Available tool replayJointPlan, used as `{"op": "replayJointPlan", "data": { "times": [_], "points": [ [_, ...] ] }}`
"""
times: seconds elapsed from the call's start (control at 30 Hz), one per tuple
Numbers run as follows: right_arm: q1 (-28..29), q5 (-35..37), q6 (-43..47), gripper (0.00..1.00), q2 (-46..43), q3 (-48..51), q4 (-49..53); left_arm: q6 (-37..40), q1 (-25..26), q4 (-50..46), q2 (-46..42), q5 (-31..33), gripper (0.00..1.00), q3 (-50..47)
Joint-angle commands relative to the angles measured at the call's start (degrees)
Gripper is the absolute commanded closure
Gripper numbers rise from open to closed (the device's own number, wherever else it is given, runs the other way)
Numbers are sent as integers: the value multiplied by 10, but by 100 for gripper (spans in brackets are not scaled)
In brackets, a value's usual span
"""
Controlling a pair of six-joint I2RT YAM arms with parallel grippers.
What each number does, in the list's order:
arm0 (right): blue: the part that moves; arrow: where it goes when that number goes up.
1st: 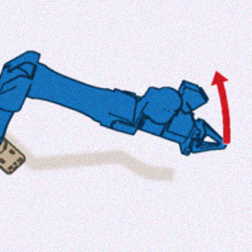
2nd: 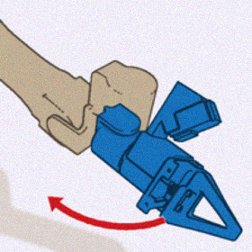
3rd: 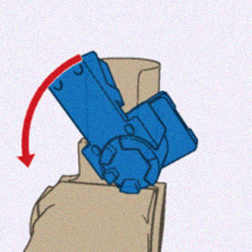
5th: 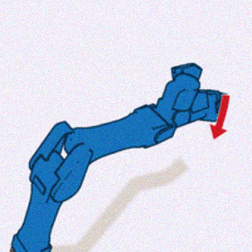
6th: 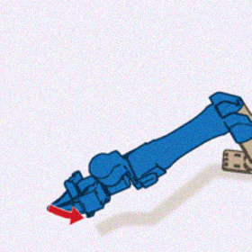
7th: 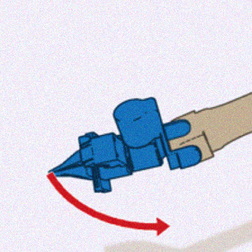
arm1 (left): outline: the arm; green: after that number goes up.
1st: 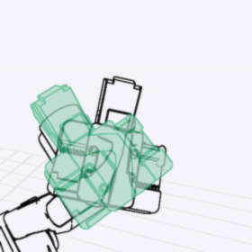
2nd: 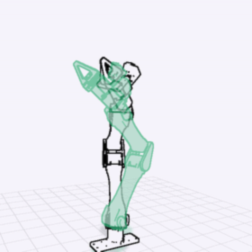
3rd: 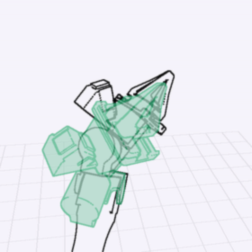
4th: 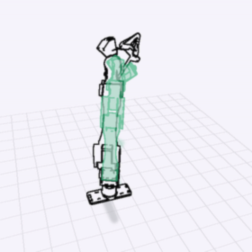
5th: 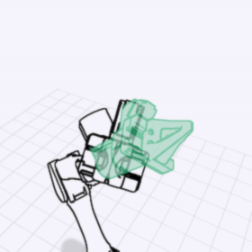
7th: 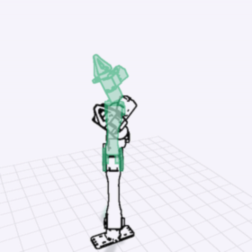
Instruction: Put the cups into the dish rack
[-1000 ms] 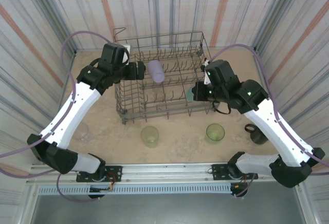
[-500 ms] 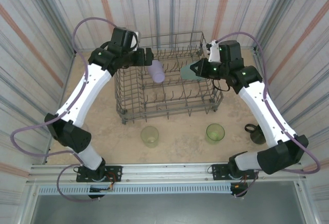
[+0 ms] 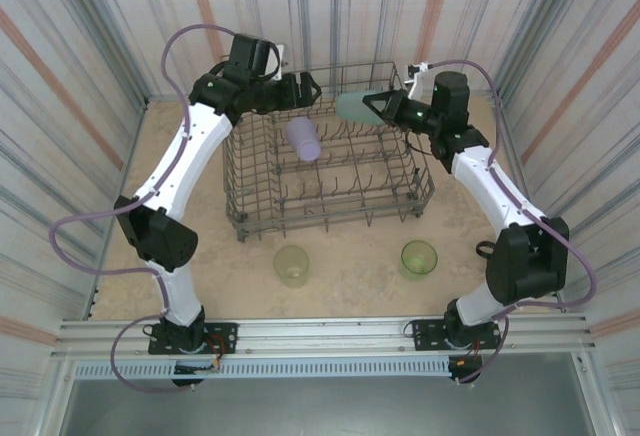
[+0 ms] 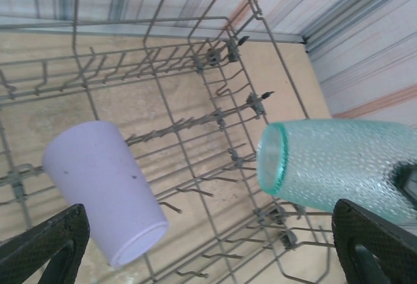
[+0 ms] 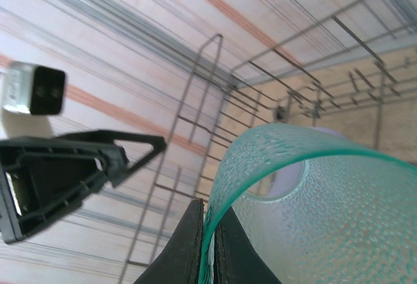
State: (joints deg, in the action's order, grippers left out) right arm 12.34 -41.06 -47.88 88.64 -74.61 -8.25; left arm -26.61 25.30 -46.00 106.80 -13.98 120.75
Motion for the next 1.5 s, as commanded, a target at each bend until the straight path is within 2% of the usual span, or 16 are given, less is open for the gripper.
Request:
{"op": "replayJointPlan", "data": {
  "times": [0.0,0.2,0.3,0.57,0.83,1.23,1.33,1.47],
  "points": [
    [-3,-42,-75,100,21,12,-161,-46,-9,28,7,-55,2,13],
    [-4,-41,-172,100,70,27,-337,-106,-15,80,-3,-97,1,-21],
    [3,-17,-216,100,88,31,-390,-129,-17,71,0,-97,1,-18],
    [30,-1,-295,100,139,23,-530,-195,-23,142,-9,-136,1,-59],
    [57,9,-295,100,136,32,-540,-273,-53,224,-15,-169,1,-102],
    [78,13,-302,100,138,37,-560,-356,-47,332,-24,-197,1,-168],
    [80,18,-305,100,139,36,-563,-373,-47,359,-33,-199,9,-187],
    [82,21,-313,100,143,32,-561,-377,-46,371,-40,-199,31,-194]
  ]
}}
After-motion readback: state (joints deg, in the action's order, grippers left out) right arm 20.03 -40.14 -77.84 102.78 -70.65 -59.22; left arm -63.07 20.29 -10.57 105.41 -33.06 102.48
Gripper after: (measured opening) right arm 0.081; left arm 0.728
